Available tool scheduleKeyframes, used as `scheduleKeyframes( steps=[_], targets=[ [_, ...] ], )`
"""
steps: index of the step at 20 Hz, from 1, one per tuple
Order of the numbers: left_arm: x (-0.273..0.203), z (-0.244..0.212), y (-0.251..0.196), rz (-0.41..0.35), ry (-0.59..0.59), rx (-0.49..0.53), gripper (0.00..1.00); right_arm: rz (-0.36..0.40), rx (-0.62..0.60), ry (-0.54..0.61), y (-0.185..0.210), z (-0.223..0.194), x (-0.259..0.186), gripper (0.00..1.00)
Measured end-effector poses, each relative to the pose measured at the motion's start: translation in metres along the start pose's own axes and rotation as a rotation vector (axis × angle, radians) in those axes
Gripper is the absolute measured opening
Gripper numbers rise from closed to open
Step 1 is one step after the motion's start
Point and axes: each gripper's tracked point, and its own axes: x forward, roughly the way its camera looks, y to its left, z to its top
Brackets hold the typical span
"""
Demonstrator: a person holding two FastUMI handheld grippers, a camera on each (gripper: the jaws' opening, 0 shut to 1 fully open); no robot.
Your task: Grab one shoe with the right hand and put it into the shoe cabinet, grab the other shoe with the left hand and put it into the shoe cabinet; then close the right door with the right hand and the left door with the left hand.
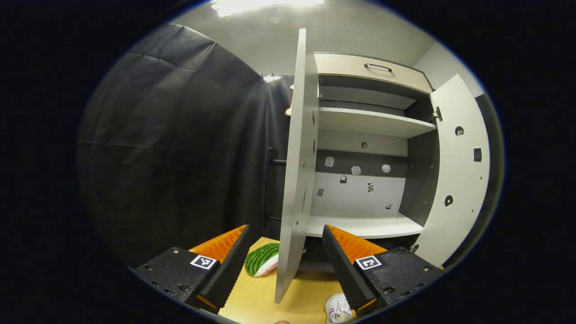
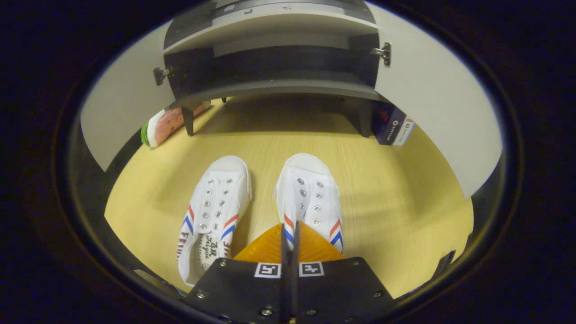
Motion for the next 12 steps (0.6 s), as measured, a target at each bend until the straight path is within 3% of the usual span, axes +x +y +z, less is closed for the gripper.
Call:
scheduleKeyframes(
  steps=[5, 12],
  targets=[
    [0.001, -0.001, -0.007, -0.02, -0.008, 0.022, 0.96, 0.047, 0.079, -0.138, 0.006, 0.063, -0.054, 0.0],
    [0.002, -0.005, -0.014, -0.035, 0.001, 0.025, 0.96, 0.097, 0.049, -0.456, 0.039, 0.216, -0.149, 0.0]
  ],
)
